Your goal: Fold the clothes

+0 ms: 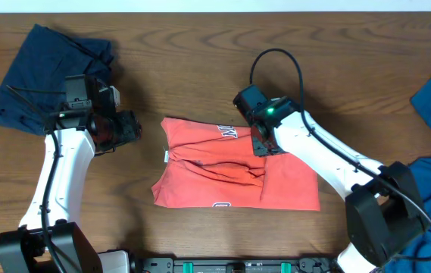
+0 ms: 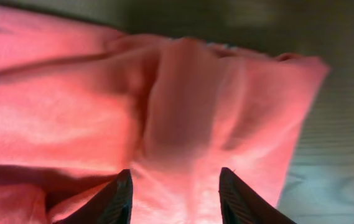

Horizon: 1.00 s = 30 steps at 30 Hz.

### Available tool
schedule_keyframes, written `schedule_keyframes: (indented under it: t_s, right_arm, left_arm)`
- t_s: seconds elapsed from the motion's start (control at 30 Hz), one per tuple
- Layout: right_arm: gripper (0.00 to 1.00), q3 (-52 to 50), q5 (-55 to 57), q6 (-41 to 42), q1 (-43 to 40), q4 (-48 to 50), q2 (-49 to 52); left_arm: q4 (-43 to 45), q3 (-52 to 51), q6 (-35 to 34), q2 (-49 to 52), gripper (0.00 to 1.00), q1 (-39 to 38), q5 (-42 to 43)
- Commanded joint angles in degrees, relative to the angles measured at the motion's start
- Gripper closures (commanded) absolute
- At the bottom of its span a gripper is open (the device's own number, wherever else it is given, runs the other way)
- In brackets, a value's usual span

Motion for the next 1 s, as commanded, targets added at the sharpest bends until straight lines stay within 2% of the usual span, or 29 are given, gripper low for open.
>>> schedule_keyframes:
  t_s: [0.0, 0.13, 0.2, 0.27, 0.3, 0.33, 0.37, 0.47, 0.5, 0.57, 0.73, 0.83, 0.97]
  right_arm:
    - [0.61, -1.7, -2.5, -0.8, 1.8, 0.2, 3.0]
    - [0.92, -1.8, -2.5, -0.2, 3.8, 0.7, 3.2]
    - [0.98, -1.8, -2.8, -3.1, 4.9, 2.2, 2.6]
    - [0.99, -1.6, -4.1, -9.4, 6.1, 3.4, 1.6]
    - [0.99, -1.5, -3.5, -9.9, 6.4, 3.4, 1.1]
    - [0.97, -1.5, -2.4, -9.8, 6.5, 3.3, 0.4]
    - [0.81, -1.5, -1.6, -9.9, 6.4, 3.3, -0.5]
    - [0.49, -1.5, -1.2, -8.7, 5.1, 3.3, -3.1]
    - [0.44, -1.5, -1.2, -7.8, 4.5, 3.2, -4.1]
    - [0.45, -1.5, -1.2, -6.3, 3.0, 3.0, -6.0]
    - [0.9, -1.6, -3.0, -3.1, -3.1, -1.0, -7.7]
    - [0.95, -3.8, -8.5, -2.7, -8.4, -1.9, -7.2]
    - [0.97, -10.7, -17.8, -1.9, -14.7, 4.2, -7.0]
  left_arm:
    - [0.0, -0.3, 0.3, 0.4, 0.41, 0.0, -0.3]
    - [0.0, -0.3, 0.3, 0.4, 0.41, 0.0, -0.3]
    - [0.0, -0.3, 0.3, 0.4, 0.41, 0.0, -0.3]
    - [0.0, -0.3, 0.3, 0.4, 0.41, 0.0, -0.3]
    - [0.0, -0.3, 0.3, 0.4, 0.41, 0.0, -0.3]
    - [0.0, -0.3, 0.3, 0.4, 0.41, 0.0, -0.3]
    - [0.0, -0.3, 0.3, 0.4, 0.41, 0.0, -0.3]
    - [0.0, -0.3, 0.3, 0.4, 0.41, 0.0, -0.3]
    - [0.0, -0.3, 0.3, 0.4, 0.41, 0.0, -0.3]
    - [0.0, -0.3, 0.3, 0.4, 0.41, 0.0, 1.1]
    - [0.1, -0.3, 3.4, 0.4, 0.41, -0.7, 14.1]
    - [0.0, -0.3, 4.5, 0.4, 0.43, -3.1, 18.2]
    - [0.3, -0.3, 5.6, 0.4, 0.52, -8.3, 18.4]
